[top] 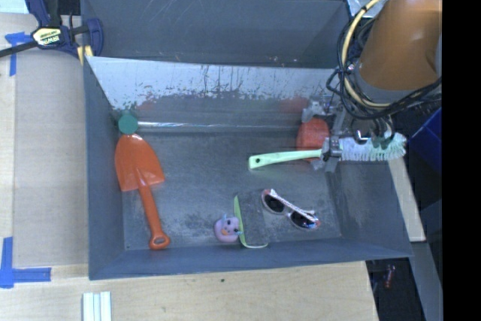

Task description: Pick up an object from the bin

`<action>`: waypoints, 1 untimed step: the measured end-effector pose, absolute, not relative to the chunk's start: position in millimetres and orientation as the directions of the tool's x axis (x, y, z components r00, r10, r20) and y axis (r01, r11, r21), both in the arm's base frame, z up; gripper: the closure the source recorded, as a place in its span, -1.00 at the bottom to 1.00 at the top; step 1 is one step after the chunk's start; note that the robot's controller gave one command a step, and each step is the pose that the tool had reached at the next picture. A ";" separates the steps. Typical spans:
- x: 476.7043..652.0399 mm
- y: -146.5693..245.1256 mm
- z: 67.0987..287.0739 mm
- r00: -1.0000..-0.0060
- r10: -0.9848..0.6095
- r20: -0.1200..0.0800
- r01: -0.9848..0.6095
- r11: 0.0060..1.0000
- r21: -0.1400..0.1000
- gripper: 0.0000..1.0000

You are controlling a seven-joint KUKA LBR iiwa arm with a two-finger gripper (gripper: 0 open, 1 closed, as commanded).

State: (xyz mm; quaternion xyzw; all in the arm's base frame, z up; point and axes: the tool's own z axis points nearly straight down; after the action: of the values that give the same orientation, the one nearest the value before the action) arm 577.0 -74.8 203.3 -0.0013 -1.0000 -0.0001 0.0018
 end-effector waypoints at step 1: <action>578.7 -74.6 207.2 -1.000 0.000 -0.004 0.000 1.000 -0.001 -1.00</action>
Offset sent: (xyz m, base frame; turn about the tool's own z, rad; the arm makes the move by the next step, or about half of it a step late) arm -0.0838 -0.0037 -0.1333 -0.1121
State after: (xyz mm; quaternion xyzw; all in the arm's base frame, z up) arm 578.7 -74.6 207.2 -0.0002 -1.0000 0.0003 -0.0021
